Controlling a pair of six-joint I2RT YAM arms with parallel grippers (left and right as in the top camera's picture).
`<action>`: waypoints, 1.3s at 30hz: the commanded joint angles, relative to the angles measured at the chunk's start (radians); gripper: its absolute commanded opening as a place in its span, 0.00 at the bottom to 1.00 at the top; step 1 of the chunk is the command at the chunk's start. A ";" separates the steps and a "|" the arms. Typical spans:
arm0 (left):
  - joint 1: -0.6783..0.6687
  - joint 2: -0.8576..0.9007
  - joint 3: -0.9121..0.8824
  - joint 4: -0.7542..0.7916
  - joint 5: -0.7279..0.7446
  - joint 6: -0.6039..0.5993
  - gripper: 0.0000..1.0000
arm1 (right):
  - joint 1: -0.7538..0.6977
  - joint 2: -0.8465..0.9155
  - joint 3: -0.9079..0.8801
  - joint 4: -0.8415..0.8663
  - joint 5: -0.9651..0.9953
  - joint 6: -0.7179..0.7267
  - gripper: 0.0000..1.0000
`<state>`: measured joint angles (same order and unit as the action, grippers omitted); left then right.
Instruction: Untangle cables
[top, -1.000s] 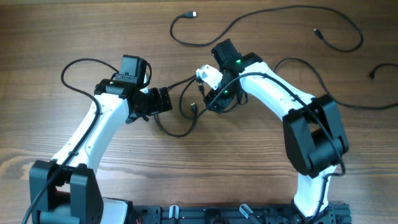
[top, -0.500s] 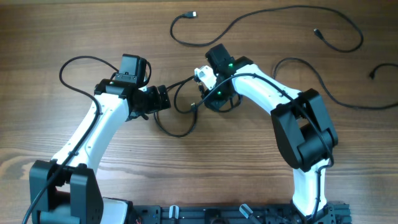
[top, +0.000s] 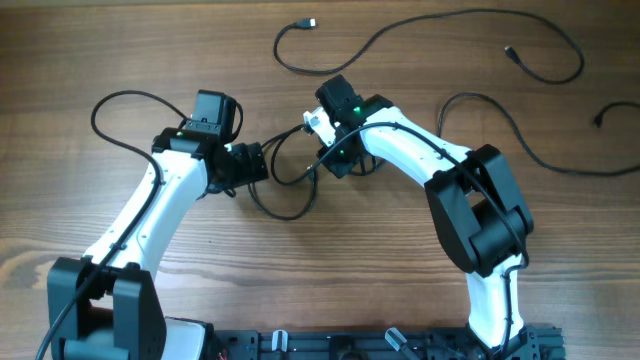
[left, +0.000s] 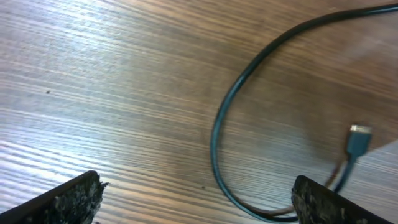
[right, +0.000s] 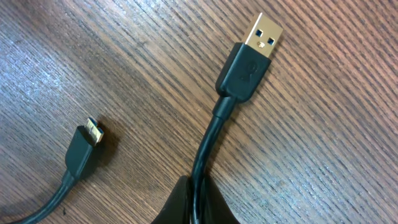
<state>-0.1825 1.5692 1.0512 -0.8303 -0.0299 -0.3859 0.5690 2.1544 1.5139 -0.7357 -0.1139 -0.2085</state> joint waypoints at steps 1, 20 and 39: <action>0.002 -0.011 -0.048 0.000 -0.043 0.005 1.00 | 0.010 0.096 -0.037 -0.009 0.014 0.028 0.04; 0.001 0.064 -0.202 0.195 -0.024 -0.146 0.96 | -0.048 0.095 -0.037 0.096 -0.183 0.107 0.04; 0.001 0.153 -0.202 0.225 -0.016 -0.041 0.04 | -0.051 0.089 -0.035 0.077 -0.184 0.164 0.04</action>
<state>-0.1822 1.6821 0.8642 -0.5873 -0.0738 -0.5133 0.5159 2.1807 1.5135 -0.6247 -0.3141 -0.0856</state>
